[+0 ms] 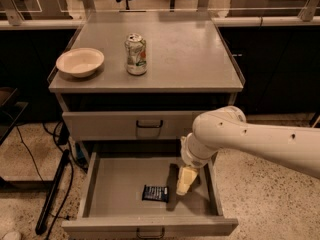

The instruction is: Pick rxbar blueberry from middle drawer and place on counter

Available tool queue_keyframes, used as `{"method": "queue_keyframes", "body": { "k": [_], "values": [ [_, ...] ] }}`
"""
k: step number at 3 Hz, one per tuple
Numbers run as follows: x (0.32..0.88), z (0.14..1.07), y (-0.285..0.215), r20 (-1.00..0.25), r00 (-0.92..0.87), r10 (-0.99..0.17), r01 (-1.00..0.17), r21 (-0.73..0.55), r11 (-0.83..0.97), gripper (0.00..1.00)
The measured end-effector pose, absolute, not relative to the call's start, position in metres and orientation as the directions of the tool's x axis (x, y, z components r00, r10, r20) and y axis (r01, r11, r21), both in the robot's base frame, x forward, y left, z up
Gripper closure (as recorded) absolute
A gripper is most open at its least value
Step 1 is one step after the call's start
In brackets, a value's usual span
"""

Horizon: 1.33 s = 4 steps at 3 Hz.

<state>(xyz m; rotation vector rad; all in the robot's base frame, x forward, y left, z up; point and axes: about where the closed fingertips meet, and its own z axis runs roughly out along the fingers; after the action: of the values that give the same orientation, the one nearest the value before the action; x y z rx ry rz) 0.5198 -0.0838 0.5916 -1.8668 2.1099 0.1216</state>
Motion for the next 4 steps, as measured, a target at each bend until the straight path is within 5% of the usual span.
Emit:
{"method": "queue_keyframes", "body": {
  "k": [4],
  "values": [
    [0.53, 0.513, -0.049, -0.383, -0.075, -0.921, -0.992, -0.062, 0.107, 0.0]
  ]
}}
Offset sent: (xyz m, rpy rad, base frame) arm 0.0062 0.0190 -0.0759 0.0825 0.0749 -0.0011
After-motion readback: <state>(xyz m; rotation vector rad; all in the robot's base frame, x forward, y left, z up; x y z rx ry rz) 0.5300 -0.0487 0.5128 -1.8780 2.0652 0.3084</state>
